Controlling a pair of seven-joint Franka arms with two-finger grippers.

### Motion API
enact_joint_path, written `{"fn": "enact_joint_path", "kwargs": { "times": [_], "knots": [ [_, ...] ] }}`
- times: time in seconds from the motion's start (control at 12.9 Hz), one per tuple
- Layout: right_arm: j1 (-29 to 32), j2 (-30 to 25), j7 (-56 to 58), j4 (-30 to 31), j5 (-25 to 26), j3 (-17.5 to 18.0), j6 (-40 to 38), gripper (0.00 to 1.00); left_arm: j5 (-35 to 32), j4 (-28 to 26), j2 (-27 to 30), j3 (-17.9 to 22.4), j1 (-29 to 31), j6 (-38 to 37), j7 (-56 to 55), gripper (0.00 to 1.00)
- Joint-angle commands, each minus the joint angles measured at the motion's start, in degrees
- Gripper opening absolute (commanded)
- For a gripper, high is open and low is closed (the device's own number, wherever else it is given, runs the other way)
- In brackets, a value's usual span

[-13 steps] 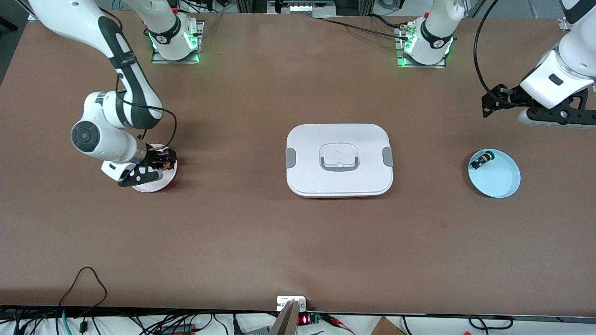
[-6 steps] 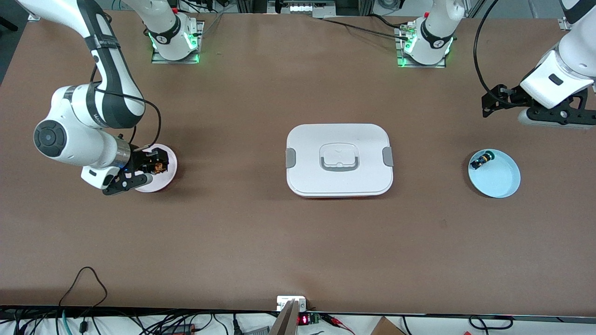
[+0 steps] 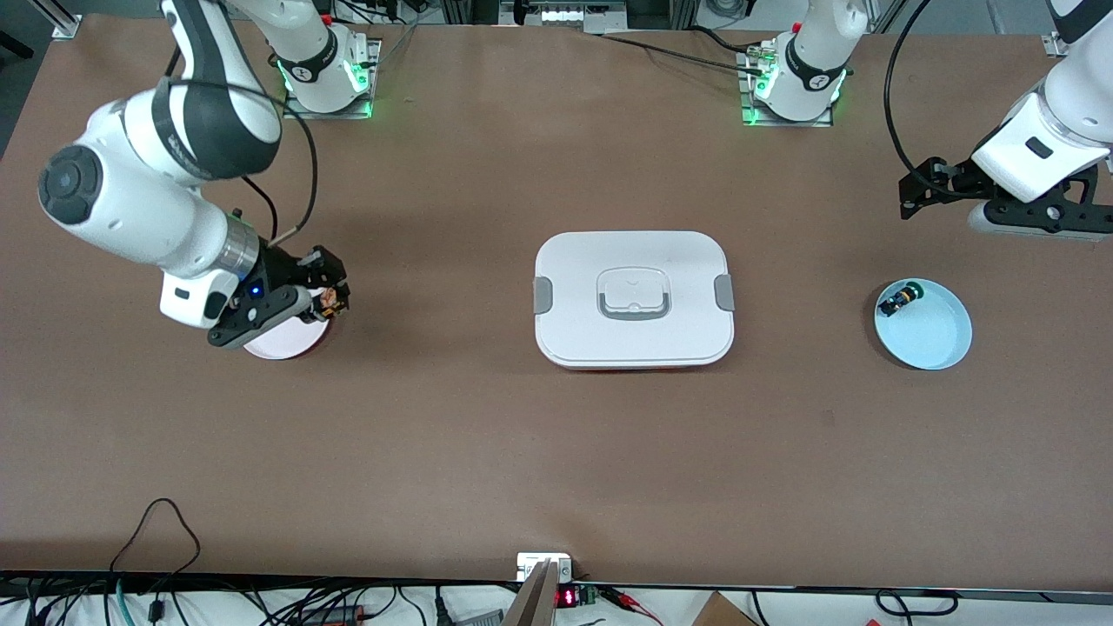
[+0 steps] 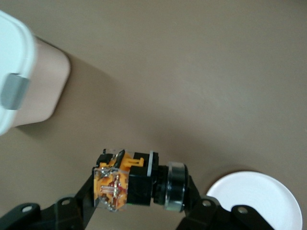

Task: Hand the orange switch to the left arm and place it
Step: 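Lift the orange switch with the right gripper above the plate, then carry the switch over the box while the left gripper reaches toward it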

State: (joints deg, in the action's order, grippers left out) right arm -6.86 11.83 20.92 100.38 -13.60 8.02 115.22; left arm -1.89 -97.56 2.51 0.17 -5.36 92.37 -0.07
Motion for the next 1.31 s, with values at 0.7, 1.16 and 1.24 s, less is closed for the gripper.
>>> {"fn": "enact_joint_path", "kwargs": {
  "times": [0.7,1.16,1.24],
  "knots": [
    [-0.78,-5.42,25.65,-0.63,-20.75,10.51,2.90,0.00,37.96,6.77,-10.15,0.79,7.55,-21.52,-0.45,1.00],
    [-4.73,-2.26,51.45,-0.45,-48.39,11.58,9.23,0.00,68.02,0.37,-14.81,0.18,8.35,-22.06,0.25,1.00],
    [-5.87,-1.82,56.55,-0.45,-54.54,11.58,10.36,0.00,71.81,-1.21,-14.99,-0.61,8.00,-21.36,0.34,1.00]
  ]
}}
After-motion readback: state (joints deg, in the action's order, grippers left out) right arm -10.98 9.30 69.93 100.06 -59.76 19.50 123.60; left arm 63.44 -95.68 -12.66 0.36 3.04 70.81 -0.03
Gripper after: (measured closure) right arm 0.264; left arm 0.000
